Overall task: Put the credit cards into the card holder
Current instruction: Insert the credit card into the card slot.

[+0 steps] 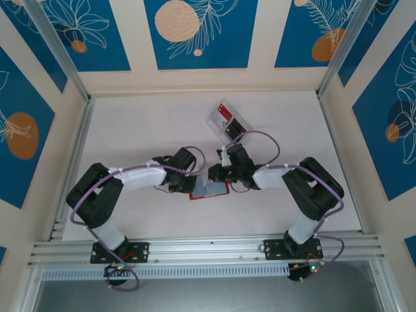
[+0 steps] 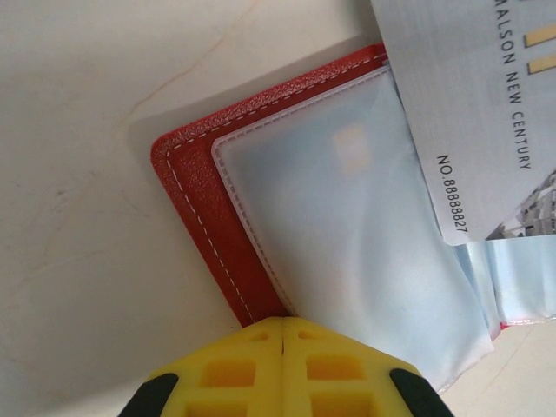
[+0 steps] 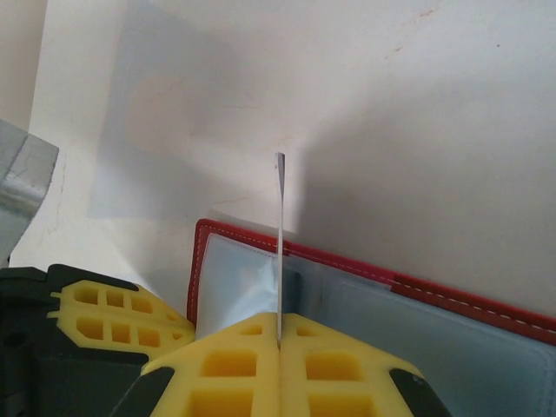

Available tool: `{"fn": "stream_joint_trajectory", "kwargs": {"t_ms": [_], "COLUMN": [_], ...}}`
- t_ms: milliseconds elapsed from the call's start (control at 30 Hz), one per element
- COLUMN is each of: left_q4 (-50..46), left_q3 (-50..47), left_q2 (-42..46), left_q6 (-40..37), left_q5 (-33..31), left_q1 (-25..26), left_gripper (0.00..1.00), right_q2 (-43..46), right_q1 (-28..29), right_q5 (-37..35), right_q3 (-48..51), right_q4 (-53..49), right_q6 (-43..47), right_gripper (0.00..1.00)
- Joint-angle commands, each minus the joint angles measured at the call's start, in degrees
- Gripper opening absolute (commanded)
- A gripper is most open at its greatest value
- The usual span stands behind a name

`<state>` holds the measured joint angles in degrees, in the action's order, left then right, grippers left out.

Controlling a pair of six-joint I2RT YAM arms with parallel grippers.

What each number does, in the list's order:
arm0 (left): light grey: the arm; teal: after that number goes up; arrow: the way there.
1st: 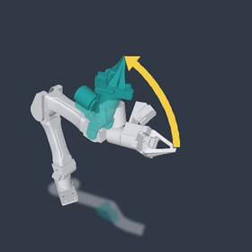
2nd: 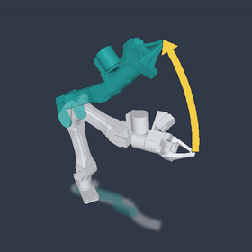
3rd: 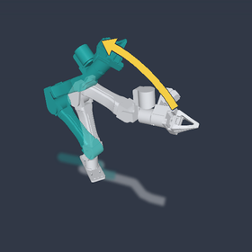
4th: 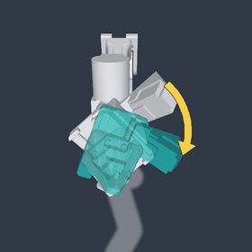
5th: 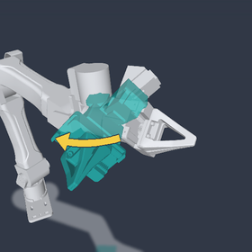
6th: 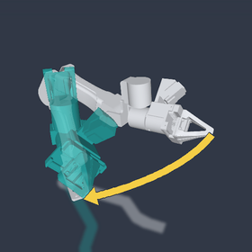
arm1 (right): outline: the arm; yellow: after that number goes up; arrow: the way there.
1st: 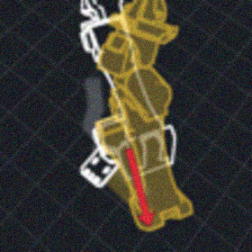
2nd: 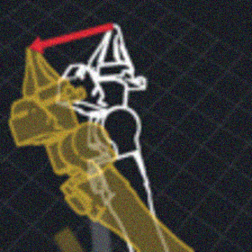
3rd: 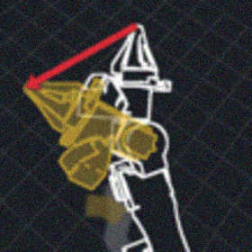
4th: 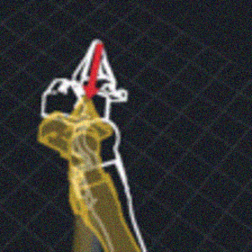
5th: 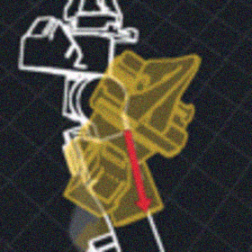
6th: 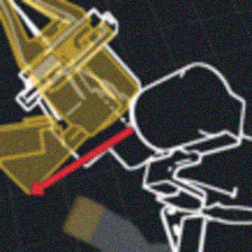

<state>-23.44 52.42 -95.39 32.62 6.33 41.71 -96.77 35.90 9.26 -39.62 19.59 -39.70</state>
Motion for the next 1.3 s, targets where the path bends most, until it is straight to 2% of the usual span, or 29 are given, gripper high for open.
{"fn": "stream_joint_trajectory", "kwargs": {"t_ms": [0,400,1267], "left_q4": [-2.0,-2.1,-2.8], "left_q3": [-0.1,0.0,1.5], "left_q2": [-1.1,-1.4,-2.7], "left_q6": [0.4,0.3,0.2], "left_q5": [-0.5,-0.4,0.0], "left_q1": [0.2,0.2,0.3], "left_gripper": [0.0,0.0,0.0], "right_q2": [-1.1,1.2,1.3], "right_q1": [0.5,-0.3,-0.9], "right_q5": [0.6,-1.4,-2.1], "right_q3": [1.5,3.6,7.5], "right_q4": [2.0,0.5,5.2], "right_q6": [-1.4,-0.9,-3.4], "right_gripper": [0.0,0.0,0.0]}}
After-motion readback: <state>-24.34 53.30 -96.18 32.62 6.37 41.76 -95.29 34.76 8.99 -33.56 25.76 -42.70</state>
